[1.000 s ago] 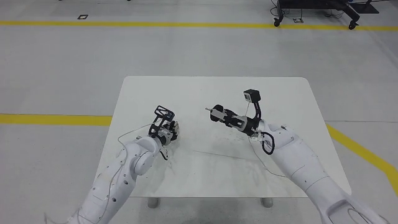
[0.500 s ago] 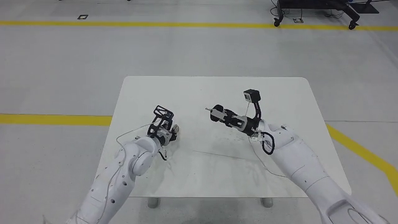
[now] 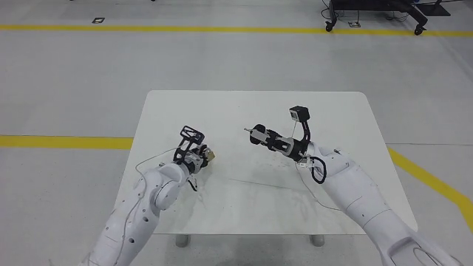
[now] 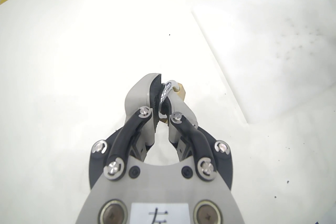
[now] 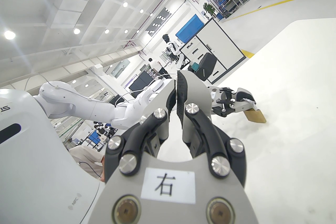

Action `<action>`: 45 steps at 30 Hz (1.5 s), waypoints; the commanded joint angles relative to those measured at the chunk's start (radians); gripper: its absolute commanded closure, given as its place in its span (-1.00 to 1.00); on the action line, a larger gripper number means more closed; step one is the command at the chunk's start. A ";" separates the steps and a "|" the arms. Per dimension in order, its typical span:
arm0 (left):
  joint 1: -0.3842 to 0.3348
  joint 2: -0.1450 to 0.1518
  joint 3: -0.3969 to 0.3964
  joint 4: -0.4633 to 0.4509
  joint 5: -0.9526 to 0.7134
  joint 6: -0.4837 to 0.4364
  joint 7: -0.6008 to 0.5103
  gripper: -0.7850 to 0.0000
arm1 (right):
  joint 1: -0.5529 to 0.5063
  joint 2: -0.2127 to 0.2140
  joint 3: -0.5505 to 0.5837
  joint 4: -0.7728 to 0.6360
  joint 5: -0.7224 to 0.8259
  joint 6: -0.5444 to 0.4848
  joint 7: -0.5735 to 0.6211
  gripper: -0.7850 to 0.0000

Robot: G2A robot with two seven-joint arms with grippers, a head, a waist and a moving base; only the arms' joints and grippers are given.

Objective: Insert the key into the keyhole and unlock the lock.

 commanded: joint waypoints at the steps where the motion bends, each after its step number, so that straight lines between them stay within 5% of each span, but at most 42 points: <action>1: -0.003 -0.002 -0.020 0.007 -0.097 -0.021 0.003 1.00 | 0.000 0.000 0.000 0.000 0.000 0.000 0.000 1.00; 9: -0.002 -0.010 -0.095 0.001 -0.445 -0.066 -0.011 1.00 | 0.000 0.000 0.000 0.000 0.000 0.000 0.000 1.00; 19: 0.001 -0.010 -0.107 -0.006 -0.466 -0.065 0.009 1.00 | 0.000 0.000 0.000 0.000 0.000 0.000 0.000 1.00; 21: 0.008 -0.015 -0.111 0.011 -0.605 -0.076 -0.030 1.00 | -0.004 0.000 0.001 -0.006 -0.004 0.010 -0.008 1.00; 26: -0.124 -0.026 -0.165 0.216 -1.148 0.130 -0.411 1.00 | -0.028 0.003 0.018 -0.052 -0.050 0.038 -0.048 1.00; 31: -0.263 -0.051 -0.137 0.455 -1.426 0.289 -0.619 1.00 | -0.043 0.005 0.033 -0.071 -0.075 0.047 -0.072 1.00; 40: -0.441 -0.113 -0.021 0.729 -1.620 0.348 -0.764 1.00 | -0.059 0.005 0.052 -0.081 -0.063 0.054 -0.105 1.00; 45: -0.441 -0.113 -0.021 0.729 -1.620 0.348 -0.764 1.00 | -0.059 0.005 0.052 -0.081 -0.063 0.054 -0.105 1.00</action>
